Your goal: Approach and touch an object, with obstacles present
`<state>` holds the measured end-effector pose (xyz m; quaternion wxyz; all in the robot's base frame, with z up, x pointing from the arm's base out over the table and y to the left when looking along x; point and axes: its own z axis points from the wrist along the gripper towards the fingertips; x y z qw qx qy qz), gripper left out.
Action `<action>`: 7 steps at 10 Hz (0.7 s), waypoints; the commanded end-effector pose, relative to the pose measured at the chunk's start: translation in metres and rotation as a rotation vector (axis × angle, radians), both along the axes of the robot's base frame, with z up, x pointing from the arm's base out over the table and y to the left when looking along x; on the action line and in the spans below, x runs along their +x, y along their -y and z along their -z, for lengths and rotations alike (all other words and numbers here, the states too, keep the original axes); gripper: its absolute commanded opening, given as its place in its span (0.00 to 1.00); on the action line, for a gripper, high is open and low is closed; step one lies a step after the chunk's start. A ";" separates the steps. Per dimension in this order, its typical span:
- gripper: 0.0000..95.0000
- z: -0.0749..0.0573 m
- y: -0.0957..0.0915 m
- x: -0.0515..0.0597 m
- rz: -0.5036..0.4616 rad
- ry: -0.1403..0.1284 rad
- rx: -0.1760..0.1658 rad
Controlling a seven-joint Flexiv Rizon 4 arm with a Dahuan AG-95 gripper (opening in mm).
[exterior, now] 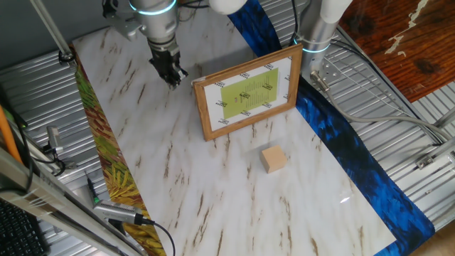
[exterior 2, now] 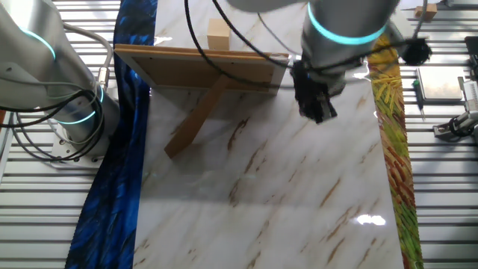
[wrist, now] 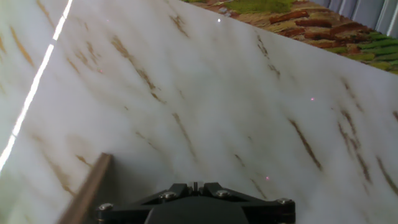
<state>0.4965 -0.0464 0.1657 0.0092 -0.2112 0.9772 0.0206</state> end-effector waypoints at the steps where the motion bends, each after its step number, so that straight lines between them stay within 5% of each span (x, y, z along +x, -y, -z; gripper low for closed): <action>1: 0.00 0.016 0.032 -0.004 -0.078 0.007 0.030; 5: 0.00 0.044 0.071 -0.020 -0.171 0.017 0.064; 7: 0.00 0.045 0.074 -0.022 -0.213 0.008 0.027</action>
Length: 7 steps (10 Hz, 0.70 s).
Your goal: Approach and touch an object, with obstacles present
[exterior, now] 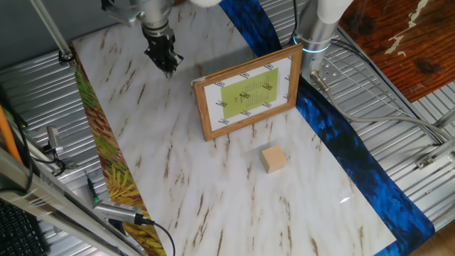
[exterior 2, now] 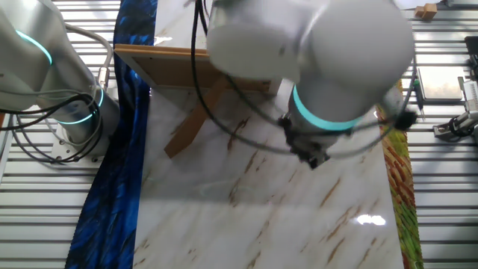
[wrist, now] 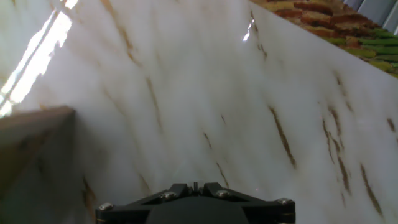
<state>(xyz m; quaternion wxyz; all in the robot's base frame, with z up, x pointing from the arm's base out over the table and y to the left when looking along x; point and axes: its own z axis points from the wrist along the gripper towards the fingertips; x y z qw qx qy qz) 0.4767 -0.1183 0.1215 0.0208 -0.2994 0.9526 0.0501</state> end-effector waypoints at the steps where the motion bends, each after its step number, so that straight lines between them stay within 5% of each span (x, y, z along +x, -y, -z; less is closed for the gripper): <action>1: 0.00 0.001 0.002 -0.002 -0.045 0.000 -0.045; 7: 0.00 0.001 0.002 -0.002 -0.104 -0.001 -0.060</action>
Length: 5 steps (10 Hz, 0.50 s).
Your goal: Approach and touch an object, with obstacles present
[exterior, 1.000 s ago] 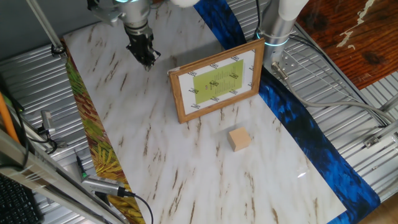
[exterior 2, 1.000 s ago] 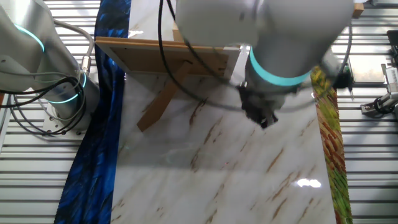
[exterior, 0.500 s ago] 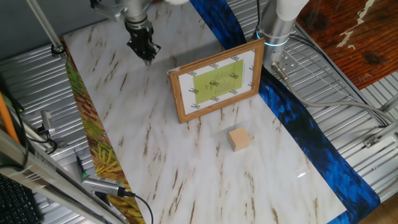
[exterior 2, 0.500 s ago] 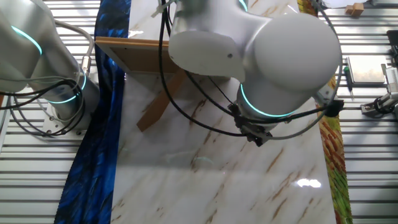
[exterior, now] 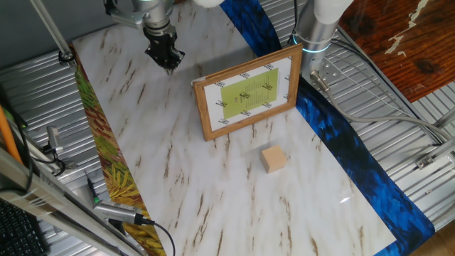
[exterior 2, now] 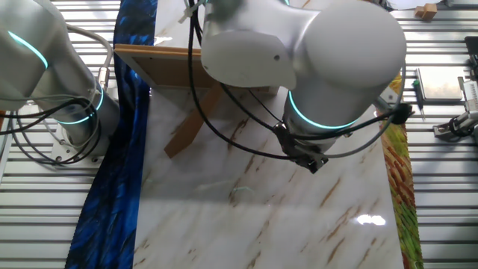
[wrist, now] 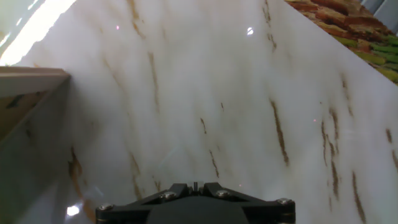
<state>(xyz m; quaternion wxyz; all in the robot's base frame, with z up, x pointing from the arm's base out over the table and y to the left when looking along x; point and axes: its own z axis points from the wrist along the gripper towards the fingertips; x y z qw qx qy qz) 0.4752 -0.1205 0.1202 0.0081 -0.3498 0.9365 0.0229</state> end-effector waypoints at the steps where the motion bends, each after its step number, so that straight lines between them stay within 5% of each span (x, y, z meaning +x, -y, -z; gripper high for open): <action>1: 0.00 0.000 0.000 -0.001 0.006 0.001 -0.010; 3: 0.00 0.001 0.000 -0.004 0.001 -0.009 -0.007; 5: 0.00 0.012 0.004 -0.027 0.019 -0.010 -0.007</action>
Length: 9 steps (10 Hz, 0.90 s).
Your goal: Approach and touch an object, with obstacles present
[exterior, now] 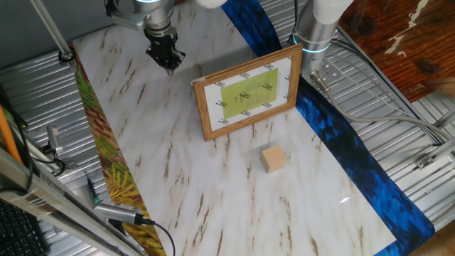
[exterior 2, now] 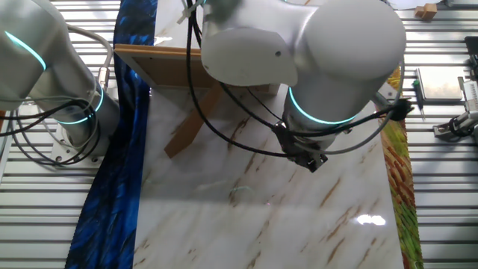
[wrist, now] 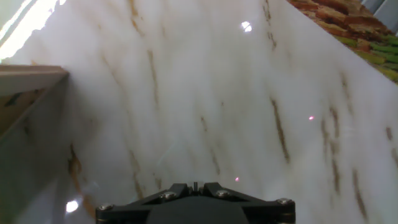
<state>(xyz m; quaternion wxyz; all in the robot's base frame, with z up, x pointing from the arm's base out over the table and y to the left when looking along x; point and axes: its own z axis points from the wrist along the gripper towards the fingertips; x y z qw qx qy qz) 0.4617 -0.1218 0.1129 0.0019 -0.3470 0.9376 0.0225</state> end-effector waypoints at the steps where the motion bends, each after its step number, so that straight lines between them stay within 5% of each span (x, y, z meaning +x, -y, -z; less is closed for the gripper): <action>1: 0.00 0.009 0.007 -0.027 0.018 0.002 -0.002; 5: 0.00 0.027 0.012 -0.076 0.044 0.006 0.006; 9: 0.00 0.042 0.010 -0.107 0.039 0.010 0.027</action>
